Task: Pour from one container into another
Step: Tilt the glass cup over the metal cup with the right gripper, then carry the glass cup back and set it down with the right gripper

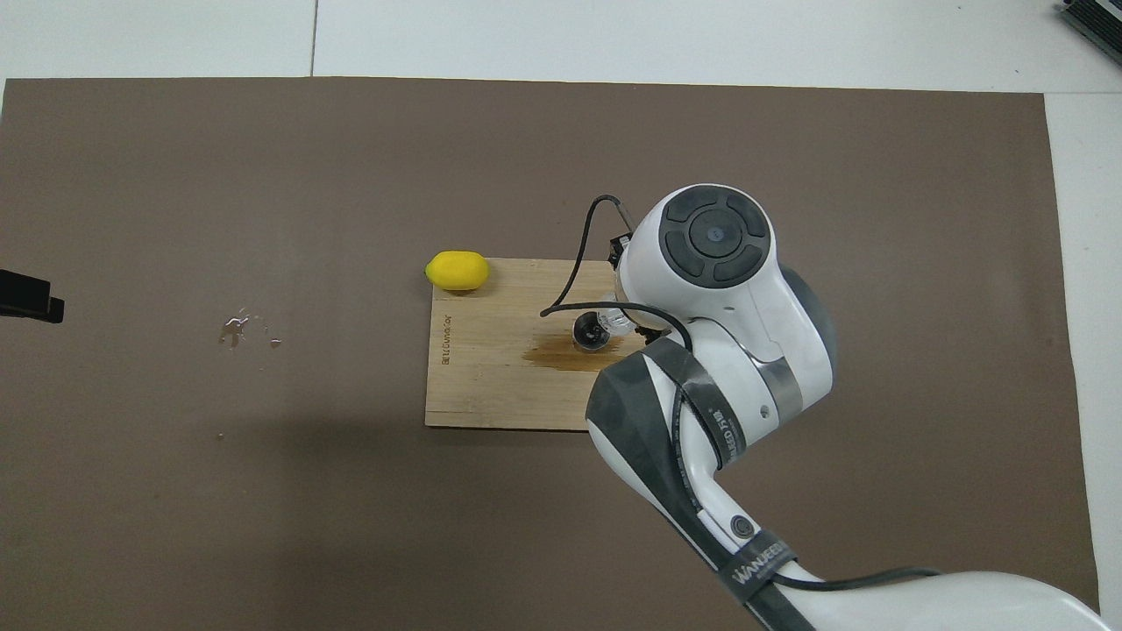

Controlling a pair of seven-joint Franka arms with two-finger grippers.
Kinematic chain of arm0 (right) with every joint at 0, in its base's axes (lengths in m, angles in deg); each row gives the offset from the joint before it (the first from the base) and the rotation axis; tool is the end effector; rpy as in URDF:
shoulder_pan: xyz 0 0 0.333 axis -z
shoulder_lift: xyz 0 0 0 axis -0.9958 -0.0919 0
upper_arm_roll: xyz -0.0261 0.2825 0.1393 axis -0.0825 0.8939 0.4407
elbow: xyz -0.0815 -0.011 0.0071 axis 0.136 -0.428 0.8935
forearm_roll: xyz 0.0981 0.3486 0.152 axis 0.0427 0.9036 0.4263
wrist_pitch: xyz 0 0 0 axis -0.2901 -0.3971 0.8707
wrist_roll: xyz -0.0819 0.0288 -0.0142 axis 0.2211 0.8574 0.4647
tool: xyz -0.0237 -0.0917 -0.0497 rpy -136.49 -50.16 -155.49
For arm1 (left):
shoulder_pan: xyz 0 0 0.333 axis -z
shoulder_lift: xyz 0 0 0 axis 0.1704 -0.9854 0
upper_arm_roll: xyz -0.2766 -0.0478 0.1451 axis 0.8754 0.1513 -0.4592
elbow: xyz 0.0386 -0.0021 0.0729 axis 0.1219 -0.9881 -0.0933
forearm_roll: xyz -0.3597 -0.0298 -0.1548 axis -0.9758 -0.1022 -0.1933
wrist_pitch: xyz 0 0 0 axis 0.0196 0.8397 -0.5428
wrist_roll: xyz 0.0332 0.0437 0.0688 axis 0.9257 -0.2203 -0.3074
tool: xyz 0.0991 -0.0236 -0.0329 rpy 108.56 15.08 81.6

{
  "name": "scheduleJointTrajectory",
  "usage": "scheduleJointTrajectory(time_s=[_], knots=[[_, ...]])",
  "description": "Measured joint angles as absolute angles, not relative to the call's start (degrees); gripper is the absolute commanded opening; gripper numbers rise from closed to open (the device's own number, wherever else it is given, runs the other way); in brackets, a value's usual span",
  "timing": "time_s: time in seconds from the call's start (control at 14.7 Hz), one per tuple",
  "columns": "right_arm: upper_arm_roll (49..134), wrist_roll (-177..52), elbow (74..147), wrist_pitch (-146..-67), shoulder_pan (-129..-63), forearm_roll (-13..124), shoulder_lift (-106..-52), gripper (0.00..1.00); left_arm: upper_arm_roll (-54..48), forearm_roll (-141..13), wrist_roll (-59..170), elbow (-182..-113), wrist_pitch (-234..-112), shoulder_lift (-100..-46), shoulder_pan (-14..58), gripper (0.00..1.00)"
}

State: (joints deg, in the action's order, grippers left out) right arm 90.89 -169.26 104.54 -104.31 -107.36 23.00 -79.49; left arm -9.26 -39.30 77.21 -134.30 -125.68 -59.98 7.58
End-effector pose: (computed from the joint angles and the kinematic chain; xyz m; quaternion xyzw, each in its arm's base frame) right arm 0.5653 0.3049 0.4390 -0.8230 0.5677 -0.0076 0.0185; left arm 0.5370 0.0516 0.6050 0.9998 -0.0058 -0.0176 0.0054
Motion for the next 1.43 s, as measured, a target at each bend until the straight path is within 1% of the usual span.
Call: scheduleJointTrajectory(time_s=[0.68, 0.96, 1.43], knots=[[90.8, -169.1, 104.8, -104.3, -102.3, 39.2, -79.6, 0.00, -9.8, -39.3, 77.1, -134.3, -125.5, -59.9, 8.5, 1.00], [90.7, -163.5, 106.9, -104.3, -96.7, 49.4, -79.6, 0.00, -9.8, -39.3, 75.6, -134.3, -125.5, -59.9, 8.8, 1.00], [90.5, -145.1, 116.3, -104.5, -83.4, 63.9, -79.2, 0.00, -9.8, -39.3, 75.3, -134.3, -125.3, -59.9, 8.8, 1.00]])
